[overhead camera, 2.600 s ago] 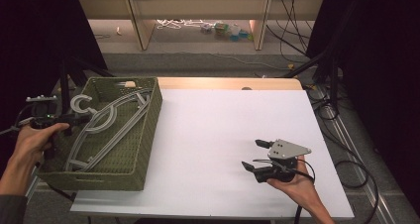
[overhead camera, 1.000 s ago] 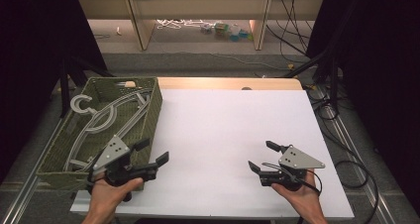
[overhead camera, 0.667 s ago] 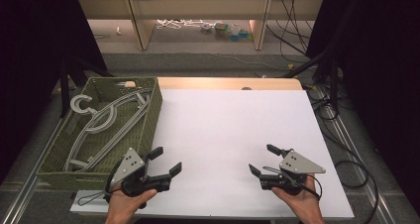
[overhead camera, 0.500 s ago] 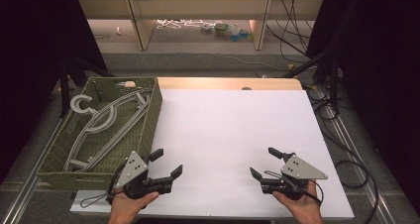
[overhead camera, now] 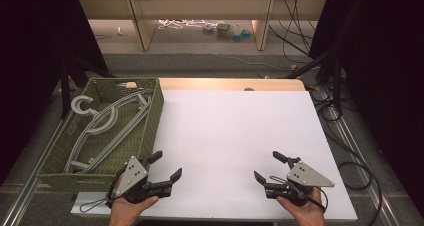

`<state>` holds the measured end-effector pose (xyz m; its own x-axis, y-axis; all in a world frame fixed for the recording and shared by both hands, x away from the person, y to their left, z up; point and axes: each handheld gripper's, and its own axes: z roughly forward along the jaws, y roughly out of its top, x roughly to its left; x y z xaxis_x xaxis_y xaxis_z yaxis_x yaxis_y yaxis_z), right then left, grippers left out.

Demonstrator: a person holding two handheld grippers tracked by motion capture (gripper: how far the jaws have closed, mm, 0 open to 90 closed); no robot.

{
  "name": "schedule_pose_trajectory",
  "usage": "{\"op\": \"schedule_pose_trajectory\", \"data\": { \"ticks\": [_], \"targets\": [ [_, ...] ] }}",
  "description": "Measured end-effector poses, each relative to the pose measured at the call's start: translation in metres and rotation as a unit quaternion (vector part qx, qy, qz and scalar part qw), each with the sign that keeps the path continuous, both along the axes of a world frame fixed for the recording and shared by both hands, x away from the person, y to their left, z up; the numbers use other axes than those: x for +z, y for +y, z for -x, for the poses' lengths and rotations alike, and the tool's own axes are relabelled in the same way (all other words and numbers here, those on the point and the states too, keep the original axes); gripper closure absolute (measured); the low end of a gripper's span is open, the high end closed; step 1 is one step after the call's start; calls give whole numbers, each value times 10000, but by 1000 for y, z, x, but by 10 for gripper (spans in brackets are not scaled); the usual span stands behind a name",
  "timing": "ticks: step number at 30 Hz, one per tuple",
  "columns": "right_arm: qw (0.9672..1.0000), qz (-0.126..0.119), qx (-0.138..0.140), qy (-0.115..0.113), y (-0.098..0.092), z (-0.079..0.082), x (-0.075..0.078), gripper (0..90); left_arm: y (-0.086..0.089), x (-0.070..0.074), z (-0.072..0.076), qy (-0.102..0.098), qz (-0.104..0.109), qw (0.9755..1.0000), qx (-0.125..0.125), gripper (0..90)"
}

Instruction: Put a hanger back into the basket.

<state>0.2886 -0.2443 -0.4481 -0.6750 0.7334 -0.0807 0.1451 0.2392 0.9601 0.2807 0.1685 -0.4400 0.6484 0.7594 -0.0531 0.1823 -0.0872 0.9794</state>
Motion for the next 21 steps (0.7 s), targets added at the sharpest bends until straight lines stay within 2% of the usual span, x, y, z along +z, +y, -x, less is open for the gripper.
{"op": "schedule_pose_trajectory", "data": {
  "ticks": [1, 2, 5, 8, 15, 17, 21],
  "targets": [
    [10000, 13, 15, -95, -1, -1, 0, 163, 0, 0, 0, 38, 67, 10000, 42, 174],
    [10000, 9, 13, -96, -1, -2, 0, 163, 2, 0, 0, -14, 0, 10000, 16, 174],
    [10000, 8, 15, -94, 0, -1, 0, 164, 3, 0, -2, -42, 40, 10000, 19, 174],
    [9999, -9, 15, -105, 0, -2, 0, 163, 5, -1, -2, 4, 23, 10000, 68, 174],
    [9999, -51, 78, 38, 1, 0, -1, 163, 7, -2, -2, 31, 38, 10000, 84, 173],
    [9999, -24, 76, -84, 1, -1, -1, 163, 6, -2, -2, 13, 35, 10000, 61, 174],
    [9999, -6, 107, -99, 1, -2, -1, 163, 6, -2, -2, 11, 37, 10000, 48, 173]
  ]
}}
